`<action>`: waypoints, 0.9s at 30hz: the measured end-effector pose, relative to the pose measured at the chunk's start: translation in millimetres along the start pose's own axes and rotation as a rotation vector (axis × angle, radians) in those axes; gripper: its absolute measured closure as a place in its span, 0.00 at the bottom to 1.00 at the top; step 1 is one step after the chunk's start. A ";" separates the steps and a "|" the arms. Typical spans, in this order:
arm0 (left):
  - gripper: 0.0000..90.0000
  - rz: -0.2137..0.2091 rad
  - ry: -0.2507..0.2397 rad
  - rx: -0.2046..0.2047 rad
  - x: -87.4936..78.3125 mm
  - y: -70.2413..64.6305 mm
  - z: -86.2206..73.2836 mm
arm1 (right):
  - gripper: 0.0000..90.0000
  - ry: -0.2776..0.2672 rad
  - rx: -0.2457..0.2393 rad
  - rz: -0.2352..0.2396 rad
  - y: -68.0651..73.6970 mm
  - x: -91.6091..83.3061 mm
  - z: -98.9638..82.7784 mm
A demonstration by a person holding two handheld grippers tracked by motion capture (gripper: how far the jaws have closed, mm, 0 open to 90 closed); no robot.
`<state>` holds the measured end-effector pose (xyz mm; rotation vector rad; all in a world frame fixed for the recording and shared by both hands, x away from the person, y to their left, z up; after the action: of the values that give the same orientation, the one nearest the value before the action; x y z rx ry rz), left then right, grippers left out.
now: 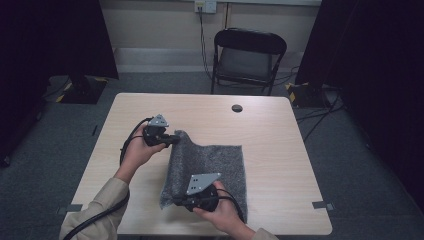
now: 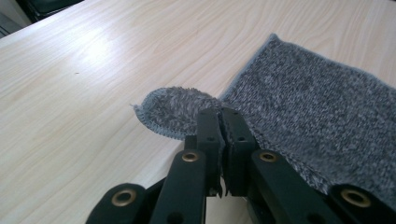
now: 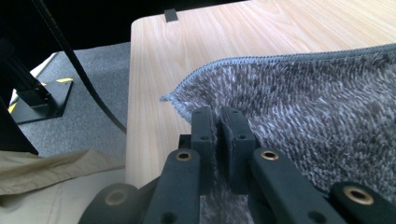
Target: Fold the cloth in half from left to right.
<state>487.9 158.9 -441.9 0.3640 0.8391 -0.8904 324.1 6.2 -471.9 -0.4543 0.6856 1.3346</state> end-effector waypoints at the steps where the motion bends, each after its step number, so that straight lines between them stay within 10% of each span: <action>1: 0.97 -0.006 -0.002 -0.004 1.3 -1.4 0.4 | 0.94 0.003 0.002 0.002 -0.1 -0.1 -1.1; 27: 0.97 -0.013 -0.009 -0.011 -20.9 5.6 -5.6 | 0.94 0.000 -0.010 0.045 2.6 8.4 11.5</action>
<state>482.4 176.7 -429.6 0.3452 0.8390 -0.8986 324.5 20.4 -469.0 -0.4496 0.6932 1.3810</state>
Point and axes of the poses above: each handheld gripper's, and its own axes: x roughly forward along the jaws, z roughly out of its top, y roughly to its left, the point moved 4 cm from there along x, roughly forward along the jaws, and after that the axes turned 12 degrees about y, right-handed, at the moved point
